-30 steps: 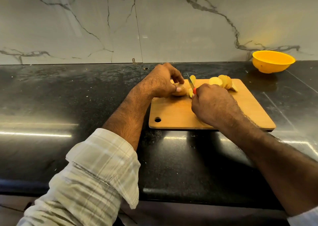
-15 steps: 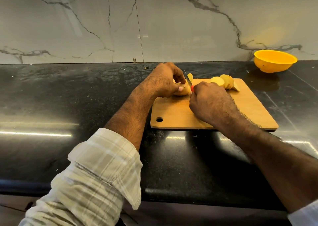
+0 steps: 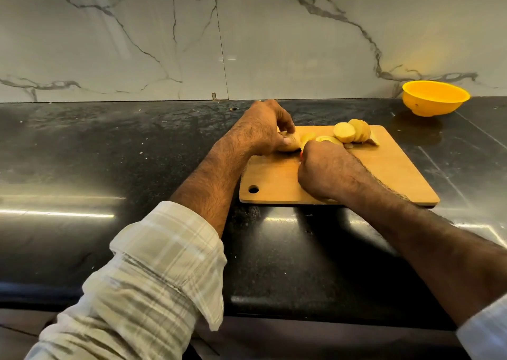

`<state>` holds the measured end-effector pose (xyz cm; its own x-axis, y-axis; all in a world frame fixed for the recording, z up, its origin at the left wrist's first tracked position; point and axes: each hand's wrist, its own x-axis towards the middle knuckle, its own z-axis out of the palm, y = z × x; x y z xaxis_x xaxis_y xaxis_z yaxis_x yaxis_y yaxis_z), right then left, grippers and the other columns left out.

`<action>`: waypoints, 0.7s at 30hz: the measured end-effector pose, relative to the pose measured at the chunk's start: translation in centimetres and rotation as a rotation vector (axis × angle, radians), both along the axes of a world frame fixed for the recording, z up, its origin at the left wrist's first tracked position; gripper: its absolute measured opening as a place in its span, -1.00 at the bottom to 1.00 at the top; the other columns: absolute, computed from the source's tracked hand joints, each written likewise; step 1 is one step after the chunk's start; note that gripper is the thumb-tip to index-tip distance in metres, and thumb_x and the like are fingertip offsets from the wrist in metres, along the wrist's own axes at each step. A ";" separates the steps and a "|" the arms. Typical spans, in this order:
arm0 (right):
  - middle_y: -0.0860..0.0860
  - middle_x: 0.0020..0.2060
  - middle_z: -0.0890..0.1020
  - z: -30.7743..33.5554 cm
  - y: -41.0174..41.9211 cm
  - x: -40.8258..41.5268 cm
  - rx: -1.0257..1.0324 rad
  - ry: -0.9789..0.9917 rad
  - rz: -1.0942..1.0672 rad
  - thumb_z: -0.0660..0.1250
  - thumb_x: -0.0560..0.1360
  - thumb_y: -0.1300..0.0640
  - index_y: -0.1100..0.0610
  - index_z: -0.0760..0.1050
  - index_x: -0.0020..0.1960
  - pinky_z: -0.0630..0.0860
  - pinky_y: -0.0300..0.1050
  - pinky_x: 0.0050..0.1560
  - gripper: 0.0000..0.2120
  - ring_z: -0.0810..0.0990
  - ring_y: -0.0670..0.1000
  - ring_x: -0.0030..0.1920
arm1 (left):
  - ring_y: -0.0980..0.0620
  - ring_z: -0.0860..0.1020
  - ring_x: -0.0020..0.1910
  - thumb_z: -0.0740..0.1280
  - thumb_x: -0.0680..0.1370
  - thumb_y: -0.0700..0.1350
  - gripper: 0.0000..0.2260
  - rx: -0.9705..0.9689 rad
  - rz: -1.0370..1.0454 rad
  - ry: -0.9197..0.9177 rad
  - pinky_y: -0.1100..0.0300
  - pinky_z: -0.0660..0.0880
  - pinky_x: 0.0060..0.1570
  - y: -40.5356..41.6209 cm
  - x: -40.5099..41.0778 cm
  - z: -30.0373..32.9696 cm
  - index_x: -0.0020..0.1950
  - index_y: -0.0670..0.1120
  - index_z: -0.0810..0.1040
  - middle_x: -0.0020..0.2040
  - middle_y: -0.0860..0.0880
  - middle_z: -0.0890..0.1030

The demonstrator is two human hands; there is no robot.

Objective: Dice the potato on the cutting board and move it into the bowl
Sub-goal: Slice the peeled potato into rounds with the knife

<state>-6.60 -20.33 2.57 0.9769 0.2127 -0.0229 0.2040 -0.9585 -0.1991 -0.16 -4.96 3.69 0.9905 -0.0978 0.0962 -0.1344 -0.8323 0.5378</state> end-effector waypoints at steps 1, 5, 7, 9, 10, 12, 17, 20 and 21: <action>-0.03 -0.19 0.40 -0.1 0.1 0.1 -0.008 0.004 0.000 0.30 0.63 0.08 0.06 0.46 0.20 0.57 0.01 0.01 -0.83 0.49 0.07 -0.03 | 0.05 0.57 0.17 0.57 0.51 -0.12 -0.75 0.000 -0.003 -0.009 0.17 0.50 -0.01 0.0 -0.1 0.0 0.18 0.05 0.73 0.31 0.01 0.61; 0.02 -0.07 0.54 -0.2 -0.6 0.3 0.028 0.004 -0.045 0.29 0.64 0.07 0.11 0.51 0.25 0.56 -0.02 -0.06 -0.78 0.55 0.07 -0.02 | 0.06 0.57 0.18 0.54 0.55 -0.12 -0.76 0.002 -0.002 -0.031 0.17 0.48 0.00 0.2 -0.7 -0.4 0.20 0.07 0.72 0.31 0.03 0.61; 0.05 -0.04 0.57 -0.3 -1.0 0.2 0.065 -0.028 -0.072 0.27 0.67 0.05 0.13 0.54 0.23 0.50 -0.05 -0.11 -0.78 0.56 0.08 -0.03 | 0.05 0.57 0.20 0.54 0.56 -0.10 -0.77 0.000 -0.008 -0.032 0.16 0.49 0.02 0.3 -0.7 -0.4 0.20 0.07 0.72 0.29 0.03 0.62; 0.06 -0.03 0.59 -0.2 -1.2 0.1 0.107 -0.074 -0.086 0.25 0.69 0.00 0.14 0.55 0.25 0.51 -0.05 -0.11 -0.74 0.57 0.08 -0.03 | 0.04 0.58 0.21 0.54 0.55 -0.09 -0.77 -0.002 -0.016 -0.028 0.15 0.49 0.02 0.4 -0.7 -0.3 0.20 0.07 0.71 0.28 0.03 0.63; 0.06 -0.03 0.60 -0.1 -1.2 0.2 0.134 -0.100 -0.087 0.24 0.69 -0.02 0.14 0.55 0.26 0.53 -0.05 -0.12 -0.72 0.58 0.07 -0.04 | 0.05 0.58 0.21 0.55 0.55 -0.08 -0.77 -0.002 -0.018 -0.029 0.15 0.48 0.02 0.4 -0.7 -0.3 0.20 0.06 0.71 0.28 0.03 0.63; 0.05 -0.05 0.62 -0.1 -1.2 0.4 0.182 -0.123 -0.089 0.24 0.69 -0.03 0.13 0.57 0.29 0.54 -0.06 -0.15 -0.69 0.58 0.05 -0.07 | 0.05 0.57 0.20 0.55 0.55 -0.08 -0.77 0.002 -0.017 -0.036 0.15 0.47 0.02 0.4 -0.6 -0.4 0.20 0.06 0.71 0.27 0.03 0.63; 0.05 -0.10 0.62 0.2 -0.7 0.6 0.183 -0.108 -0.068 0.26 0.68 0.00 0.13 0.60 0.22 0.58 -0.06 -0.16 -0.74 0.60 0.04 -0.11 | 0.04 0.58 0.22 0.54 0.55 -0.10 -0.77 -0.001 -0.019 -0.037 0.15 0.49 0.03 0.4 -0.5 -0.4 0.20 0.04 0.71 0.27 0.02 0.63; 0.05 -0.05 0.62 0.5 -0.4 0.5 0.168 -0.086 -0.074 0.31 0.66 0.03 0.13 0.58 0.24 0.60 -0.04 -0.10 -0.76 0.60 0.06 -0.05 | 0.03 0.59 0.20 0.55 0.54 -0.09 -0.77 0.010 -0.025 -0.040 0.12 0.53 0.08 0.4 -0.5 -0.5 0.20 0.04 0.71 0.25 0.02 0.64; 0.06 -0.04 0.61 0.6 -0.3 0.4 0.158 -0.082 -0.076 0.32 0.65 0.04 0.13 0.57 0.26 0.62 -0.02 -0.07 -0.76 0.60 0.07 -0.04 | 0.03 0.59 0.19 0.55 0.54 -0.09 -0.77 0.012 -0.025 -0.044 0.11 0.54 0.09 0.4 -0.5 -0.5 0.19 0.04 0.71 0.25 0.02 0.64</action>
